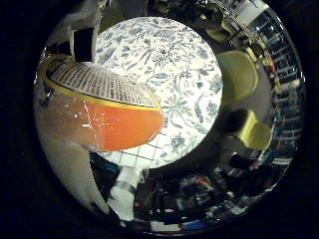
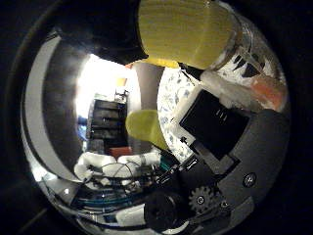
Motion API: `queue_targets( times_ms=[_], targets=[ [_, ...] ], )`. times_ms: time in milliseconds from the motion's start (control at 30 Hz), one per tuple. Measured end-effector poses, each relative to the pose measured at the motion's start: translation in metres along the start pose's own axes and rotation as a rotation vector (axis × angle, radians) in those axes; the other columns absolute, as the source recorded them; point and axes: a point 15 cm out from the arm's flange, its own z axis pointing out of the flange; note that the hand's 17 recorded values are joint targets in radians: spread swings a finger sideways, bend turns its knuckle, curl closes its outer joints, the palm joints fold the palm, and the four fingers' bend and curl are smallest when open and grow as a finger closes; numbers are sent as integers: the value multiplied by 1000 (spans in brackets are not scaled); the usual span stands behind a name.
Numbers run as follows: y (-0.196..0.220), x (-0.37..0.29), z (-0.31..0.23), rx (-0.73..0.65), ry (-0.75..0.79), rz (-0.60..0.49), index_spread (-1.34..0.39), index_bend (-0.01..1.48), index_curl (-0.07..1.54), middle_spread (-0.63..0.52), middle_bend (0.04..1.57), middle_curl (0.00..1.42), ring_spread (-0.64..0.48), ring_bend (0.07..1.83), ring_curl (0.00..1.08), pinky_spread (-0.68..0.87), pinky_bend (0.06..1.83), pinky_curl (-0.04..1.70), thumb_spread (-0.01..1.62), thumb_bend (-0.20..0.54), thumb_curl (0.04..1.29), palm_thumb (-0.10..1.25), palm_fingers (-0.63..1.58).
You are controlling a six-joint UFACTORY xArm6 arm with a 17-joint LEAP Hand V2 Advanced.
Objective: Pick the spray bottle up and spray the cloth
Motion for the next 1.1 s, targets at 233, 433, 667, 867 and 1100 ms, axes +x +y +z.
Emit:
queue_targets(
  times_ms=[233,433,667,867,1100],
  targets=[
    [0,-16,1,-132,251,-90,-185,1207,722,-90,1423,616,-201,1393,723,-185,1108,1201,914,-17,673,1053,1141],
    [2,-28,18,-249,404,-140,-186,1206,720,-91,1423,615,-203,1385,731,-194,1086,1239,923,-18,674,1040,1143],
    [3,-18,49,-414,532,-149,-186,1203,719,-91,1418,615,-206,1374,740,-201,1081,1257,956,-16,666,1022,1148],
    [0,-16,79,-493,571,-141,-185,1206,717,-92,1414,617,-207,1367,748,-204,1077,1261,983,-17,652,1012,1151],
    [2,-14,92,-522,562,-144,-184,1207,715,-92,1412,619,-208,1363,754,-206,1070,1264,998,-16,642,1016,1151]
  ],
)
